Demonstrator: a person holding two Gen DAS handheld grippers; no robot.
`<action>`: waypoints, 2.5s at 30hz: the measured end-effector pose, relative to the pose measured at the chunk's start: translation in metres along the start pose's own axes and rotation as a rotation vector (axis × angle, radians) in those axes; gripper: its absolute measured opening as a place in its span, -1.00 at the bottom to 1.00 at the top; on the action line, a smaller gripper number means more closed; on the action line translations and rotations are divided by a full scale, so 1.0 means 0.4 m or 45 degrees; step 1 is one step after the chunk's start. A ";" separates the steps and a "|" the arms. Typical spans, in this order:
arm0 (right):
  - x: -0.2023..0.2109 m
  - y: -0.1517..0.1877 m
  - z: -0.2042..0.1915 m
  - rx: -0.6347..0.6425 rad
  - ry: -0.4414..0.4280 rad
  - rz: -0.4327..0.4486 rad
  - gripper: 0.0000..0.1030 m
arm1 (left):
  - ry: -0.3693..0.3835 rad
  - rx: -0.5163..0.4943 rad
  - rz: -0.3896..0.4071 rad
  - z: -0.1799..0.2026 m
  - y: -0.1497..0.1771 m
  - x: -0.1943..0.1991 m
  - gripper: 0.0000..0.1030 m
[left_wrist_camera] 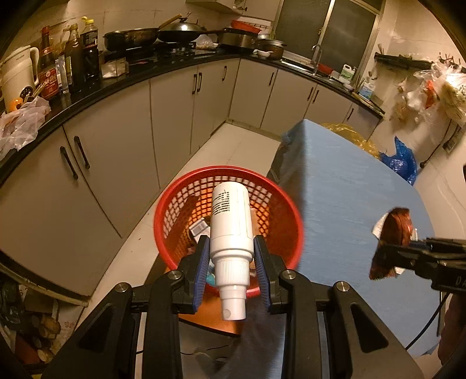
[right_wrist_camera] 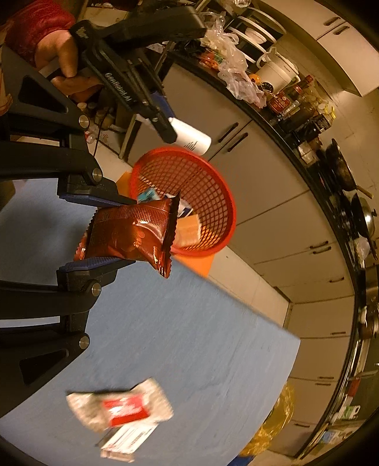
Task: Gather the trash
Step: 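Carry the spray bottle and snack bag over the orange basket, then open both tools to drop the bottle and snack bag into the basket, then grasp the white-and-red wrapper with the left tool while the right tool grasps the white medicine box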
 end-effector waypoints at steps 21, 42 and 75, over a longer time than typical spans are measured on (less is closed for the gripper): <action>-0.048 -0.105 0.064 -0.160 0.059 0.067 0.18 | 0.071 0.055 -0.076 -0.033 -0.045 -0.109 -0.01; 0.148 0.241 0.804 -0.705 0.445 0.073 0.18 | 0.311 -0.185 -0.287 0.494 0.096 -0.207 0.29; 0.317 0.355 0.876 -0.666 0.304 0.183 -0.89 | 0.051 -0.257 -0.427 0.837 0.143 -0.507 0.04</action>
Point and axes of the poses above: each gripper's, at about its wrist camera, not at the fingertips, and x roughly against the way its jaws point, z to its right, y to its underside, the point moved 9 cm from there along -x, roughly the way its jaws point, and after that the axes turned 8 degrees about y, right-handed, at the moved point
